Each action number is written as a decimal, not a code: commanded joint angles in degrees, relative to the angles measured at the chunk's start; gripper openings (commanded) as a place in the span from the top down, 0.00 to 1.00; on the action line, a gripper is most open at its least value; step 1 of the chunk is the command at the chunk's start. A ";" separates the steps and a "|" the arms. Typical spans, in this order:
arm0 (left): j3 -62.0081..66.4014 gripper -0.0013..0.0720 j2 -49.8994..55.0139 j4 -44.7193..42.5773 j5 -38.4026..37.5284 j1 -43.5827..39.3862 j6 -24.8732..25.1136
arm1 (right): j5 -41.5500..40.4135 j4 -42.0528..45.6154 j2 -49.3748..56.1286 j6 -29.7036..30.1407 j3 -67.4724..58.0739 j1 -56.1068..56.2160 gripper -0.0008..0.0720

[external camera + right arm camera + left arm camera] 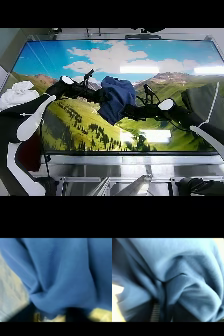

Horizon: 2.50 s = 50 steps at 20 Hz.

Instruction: Fold the shirts.

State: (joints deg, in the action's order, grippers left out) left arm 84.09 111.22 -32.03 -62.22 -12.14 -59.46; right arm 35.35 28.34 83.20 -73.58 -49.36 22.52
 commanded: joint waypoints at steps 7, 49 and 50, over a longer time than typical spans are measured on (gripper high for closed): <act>1.11 0.98 -2.27 0.74 -8.57 3.98 -0.11 | -0.15 -6.49 0.17 10.12 -2.67 -1.09 0.97; -10.12 0.00 -15.72 -5.88 -26.43 19.91 -5.51 | 27.71 8.20 -5.51 11.17 -12.41 -32.81 0.30; -15.10 0.00 -17.46 -5.90 -25.33 18.40 -5.35 | 29.79 12.79 -5.90 9.03 -11.50 -33.29 0.30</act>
State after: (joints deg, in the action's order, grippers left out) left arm 77.10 95.90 -37.91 -86.43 7.88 -64.49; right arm 56.38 29.87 78.19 -58.39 -61.91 -8.01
